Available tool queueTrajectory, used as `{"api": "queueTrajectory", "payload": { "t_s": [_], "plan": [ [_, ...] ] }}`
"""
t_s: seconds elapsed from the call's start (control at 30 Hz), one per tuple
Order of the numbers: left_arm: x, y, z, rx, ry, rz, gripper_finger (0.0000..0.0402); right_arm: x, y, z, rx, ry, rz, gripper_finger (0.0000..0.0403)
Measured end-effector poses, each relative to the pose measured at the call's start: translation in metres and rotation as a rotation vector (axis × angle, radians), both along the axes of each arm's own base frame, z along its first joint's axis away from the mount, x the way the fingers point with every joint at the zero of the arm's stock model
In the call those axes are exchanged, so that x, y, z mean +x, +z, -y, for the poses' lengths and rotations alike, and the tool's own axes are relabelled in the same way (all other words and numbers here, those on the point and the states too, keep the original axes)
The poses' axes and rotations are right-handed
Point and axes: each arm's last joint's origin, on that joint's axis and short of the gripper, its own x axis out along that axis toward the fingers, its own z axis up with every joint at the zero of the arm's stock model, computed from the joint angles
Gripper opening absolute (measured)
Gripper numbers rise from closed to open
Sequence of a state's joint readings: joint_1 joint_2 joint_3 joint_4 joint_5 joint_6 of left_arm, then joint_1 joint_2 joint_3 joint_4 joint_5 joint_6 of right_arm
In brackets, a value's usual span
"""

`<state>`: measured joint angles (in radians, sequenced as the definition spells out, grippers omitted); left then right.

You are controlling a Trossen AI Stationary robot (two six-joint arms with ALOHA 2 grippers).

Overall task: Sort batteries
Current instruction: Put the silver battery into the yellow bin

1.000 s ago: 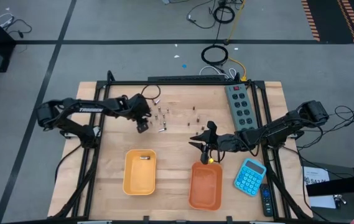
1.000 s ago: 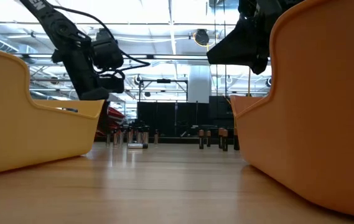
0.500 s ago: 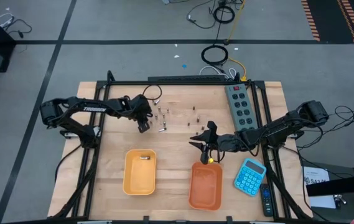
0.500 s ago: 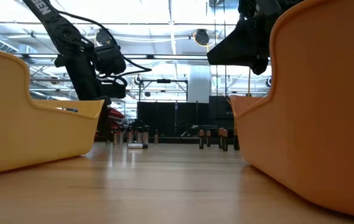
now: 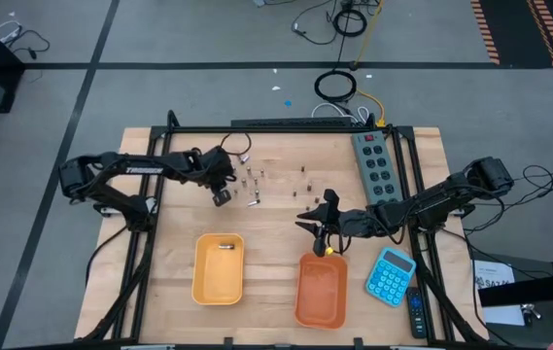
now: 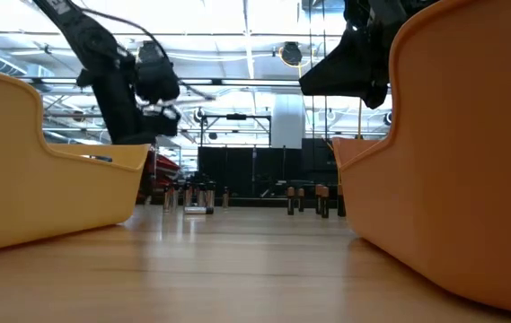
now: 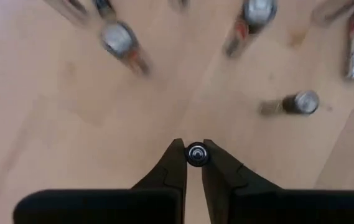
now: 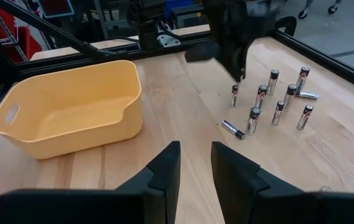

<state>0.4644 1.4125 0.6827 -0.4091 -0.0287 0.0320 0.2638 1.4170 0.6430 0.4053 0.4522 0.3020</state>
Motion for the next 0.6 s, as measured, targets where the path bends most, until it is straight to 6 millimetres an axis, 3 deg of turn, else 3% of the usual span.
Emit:
{"api": "queueTrajectory", "payload": {
  "t_s": [0.33, 0.47, 0.6],
  "plan": [
    [-0.013, 0.068, 0.008, 0.032, 0.008, 0.000, 0.0030, 0.005, -0.012, -0.001, 0.002, -0.005, -0.036, 0.0082],
    [-0.018, 0.092, 0.029, 0.022, -0.048, -0.003, 0.0030, 0.007, -0.018, -0.002, 0.006, -0.003, -0.058, 0.0082],
    [-0.025, 0.103, 0.060, -0.003, -0.101, -0.019, 0.0030, 0.007, -0.017, -0.002, 0.018, -0.003, -0.040, 0.0082]
  ]
}}
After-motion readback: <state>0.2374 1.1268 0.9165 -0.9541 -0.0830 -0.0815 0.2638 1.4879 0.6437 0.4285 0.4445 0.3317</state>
